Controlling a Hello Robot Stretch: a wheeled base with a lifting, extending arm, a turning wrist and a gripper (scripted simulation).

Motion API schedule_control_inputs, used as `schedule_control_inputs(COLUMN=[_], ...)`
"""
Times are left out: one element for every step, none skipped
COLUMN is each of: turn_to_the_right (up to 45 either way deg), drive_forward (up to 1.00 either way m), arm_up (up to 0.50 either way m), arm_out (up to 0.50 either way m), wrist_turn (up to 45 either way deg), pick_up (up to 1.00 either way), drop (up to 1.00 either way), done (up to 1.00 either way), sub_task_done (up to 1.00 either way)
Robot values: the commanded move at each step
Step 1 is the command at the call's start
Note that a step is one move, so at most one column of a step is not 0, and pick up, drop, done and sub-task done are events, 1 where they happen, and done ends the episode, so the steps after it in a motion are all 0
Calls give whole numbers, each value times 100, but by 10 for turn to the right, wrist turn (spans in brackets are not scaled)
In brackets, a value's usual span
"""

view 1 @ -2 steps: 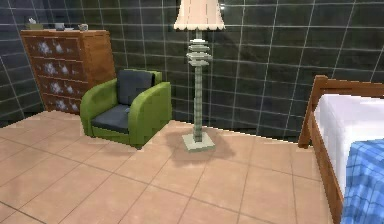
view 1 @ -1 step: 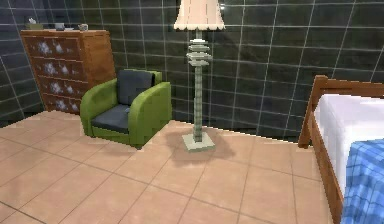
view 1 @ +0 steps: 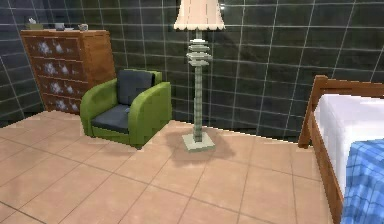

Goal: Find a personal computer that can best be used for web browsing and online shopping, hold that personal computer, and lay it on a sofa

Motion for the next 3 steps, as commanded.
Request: schedule_control_inputs(turn_to_the_right=[0,0,0], drive_forward=[0,0,0], arm_up=[-30,0,10], arm_out=[0,0,0], wrist_turn=[0,0,0], pick_up=[0,100,0], drop=[0,0,0], done=[0,0,0], sub_task_done=[0,0,0])
